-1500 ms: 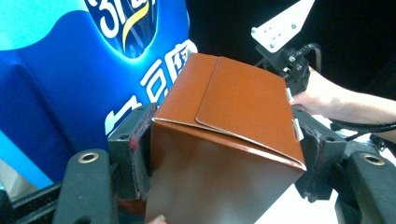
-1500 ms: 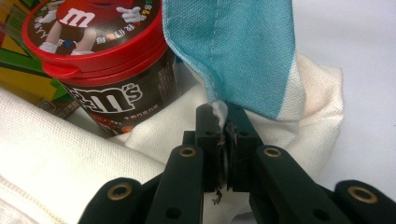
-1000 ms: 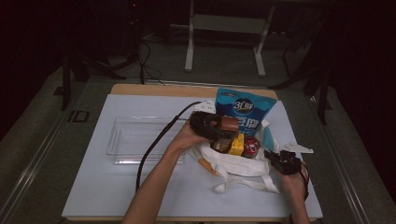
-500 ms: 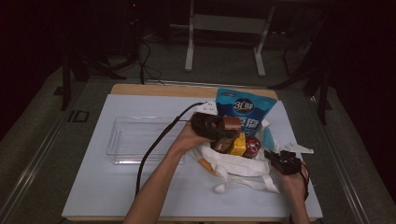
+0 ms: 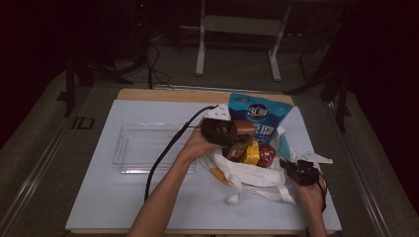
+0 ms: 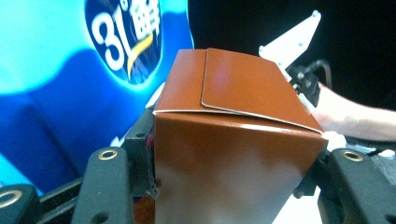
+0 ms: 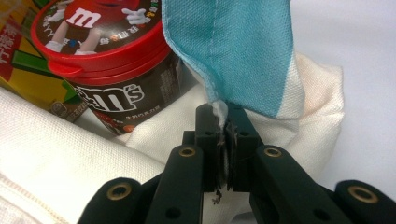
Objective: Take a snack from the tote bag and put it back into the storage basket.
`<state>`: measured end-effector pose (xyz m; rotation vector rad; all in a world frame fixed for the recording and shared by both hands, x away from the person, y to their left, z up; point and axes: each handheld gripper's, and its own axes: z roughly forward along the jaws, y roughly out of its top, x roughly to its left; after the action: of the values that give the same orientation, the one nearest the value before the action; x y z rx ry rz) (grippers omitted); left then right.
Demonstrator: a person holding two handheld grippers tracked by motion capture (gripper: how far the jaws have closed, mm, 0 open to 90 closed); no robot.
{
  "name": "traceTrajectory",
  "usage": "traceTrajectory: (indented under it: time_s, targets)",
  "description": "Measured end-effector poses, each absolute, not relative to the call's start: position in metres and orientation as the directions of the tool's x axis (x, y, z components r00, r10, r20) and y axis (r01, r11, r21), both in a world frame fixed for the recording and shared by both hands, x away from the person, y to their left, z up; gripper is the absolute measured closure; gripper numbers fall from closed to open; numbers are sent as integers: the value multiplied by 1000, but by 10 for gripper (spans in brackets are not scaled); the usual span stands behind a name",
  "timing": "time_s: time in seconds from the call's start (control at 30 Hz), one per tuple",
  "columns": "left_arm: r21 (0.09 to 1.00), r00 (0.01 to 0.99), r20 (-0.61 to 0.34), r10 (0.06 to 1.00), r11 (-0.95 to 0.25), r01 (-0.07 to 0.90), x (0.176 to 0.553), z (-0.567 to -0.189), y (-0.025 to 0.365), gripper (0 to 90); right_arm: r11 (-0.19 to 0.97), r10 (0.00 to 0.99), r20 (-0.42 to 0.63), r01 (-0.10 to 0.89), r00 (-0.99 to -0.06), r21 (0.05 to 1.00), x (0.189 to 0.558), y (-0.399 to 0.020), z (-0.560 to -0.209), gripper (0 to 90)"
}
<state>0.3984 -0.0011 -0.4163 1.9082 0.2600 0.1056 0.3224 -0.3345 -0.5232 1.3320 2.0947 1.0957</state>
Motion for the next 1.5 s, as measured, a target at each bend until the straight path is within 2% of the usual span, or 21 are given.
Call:
traceTrajectory:
  time_s: [0.47,0.6,0.77,1.5]
  targets:
    - [961,973,-25,229,-264,87,387,-384,19,428,225,892,58,552,-448,803,322,-335,-524,854]
    - [968,976,-43,212,-235,94,385,-376,25,430,224,893,58,553,-447,802,322,-334,-524,854]
    - [964,980,-23,199,-255,75,380,-368,27,430,224,893,59,553,-447,802,322,-335,-524,854]
    - [957,989,-45,141,-277,83,364,-351,37,431,201,892,76,542,-445,816,321,-337,-528,854]
